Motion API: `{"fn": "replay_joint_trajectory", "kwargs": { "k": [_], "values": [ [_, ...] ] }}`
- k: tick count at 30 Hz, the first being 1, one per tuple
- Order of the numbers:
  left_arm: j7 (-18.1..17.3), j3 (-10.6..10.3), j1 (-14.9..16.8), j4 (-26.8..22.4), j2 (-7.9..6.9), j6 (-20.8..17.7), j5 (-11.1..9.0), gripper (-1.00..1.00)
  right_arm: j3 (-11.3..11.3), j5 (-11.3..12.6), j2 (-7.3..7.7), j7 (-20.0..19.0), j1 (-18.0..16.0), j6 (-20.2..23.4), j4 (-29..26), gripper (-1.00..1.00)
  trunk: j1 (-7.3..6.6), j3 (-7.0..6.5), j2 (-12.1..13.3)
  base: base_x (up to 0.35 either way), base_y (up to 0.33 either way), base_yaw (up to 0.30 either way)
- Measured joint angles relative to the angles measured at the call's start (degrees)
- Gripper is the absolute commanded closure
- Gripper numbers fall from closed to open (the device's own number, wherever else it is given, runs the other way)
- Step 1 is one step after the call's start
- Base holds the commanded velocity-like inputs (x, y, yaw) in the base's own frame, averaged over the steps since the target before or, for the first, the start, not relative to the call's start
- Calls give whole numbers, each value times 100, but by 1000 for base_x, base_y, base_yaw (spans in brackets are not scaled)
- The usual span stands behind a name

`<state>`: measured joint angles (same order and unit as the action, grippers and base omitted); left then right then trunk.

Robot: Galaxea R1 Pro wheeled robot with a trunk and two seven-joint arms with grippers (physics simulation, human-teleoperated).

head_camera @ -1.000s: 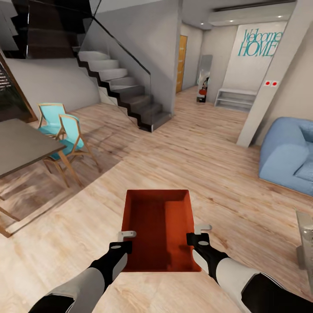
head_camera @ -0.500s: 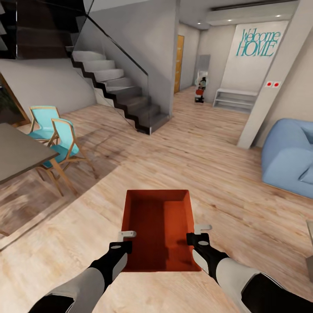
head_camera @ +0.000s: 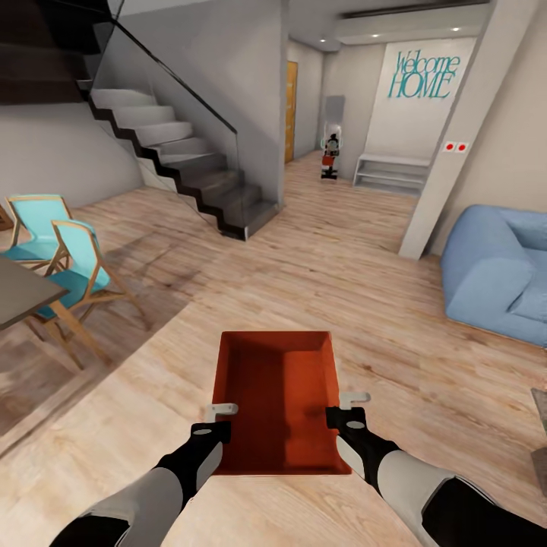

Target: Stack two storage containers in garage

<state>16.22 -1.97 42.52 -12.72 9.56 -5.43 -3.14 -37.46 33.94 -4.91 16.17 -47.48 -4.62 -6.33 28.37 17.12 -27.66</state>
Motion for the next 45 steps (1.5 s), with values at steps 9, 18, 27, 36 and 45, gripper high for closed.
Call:
{"fn": "replay_joint_trajectory", "kwargs": {
  "k": [9, 18, 27, 36, 45],
  "values": [
    [-8, -3, 0, -2, -6, -21, 4, 100, 7, -1, -8, 1, 0, 4, 14, 100, 0, 0, 0, 319, 96, -252],
    [-7, -3, 0, -2, -5, -28, 5, 100, 10, -3, -9, -2, 0, 7, 17, 100, 0, 0, 0, 320, 90, -252],
    [-5, -4, 0, -2, -4, -34, 6, 100, 12, -3, -9, -4, 0, 10, 20, 100, 0, 0, 0, 320, 90, -252],
    [-4, -5, 0, -2, -4, -38, 6, 100, 15, -3, -9, -5, 0, 10, 21, 100, 0, 0, 0, 320, 90, -245],
    [0, -1, -1, -4, -2, -23, 4, 100, 5, -2, -4, -4, -1, 10, 9, 100, 0, 0, 0, 320, 90, -34]
  ]
}}
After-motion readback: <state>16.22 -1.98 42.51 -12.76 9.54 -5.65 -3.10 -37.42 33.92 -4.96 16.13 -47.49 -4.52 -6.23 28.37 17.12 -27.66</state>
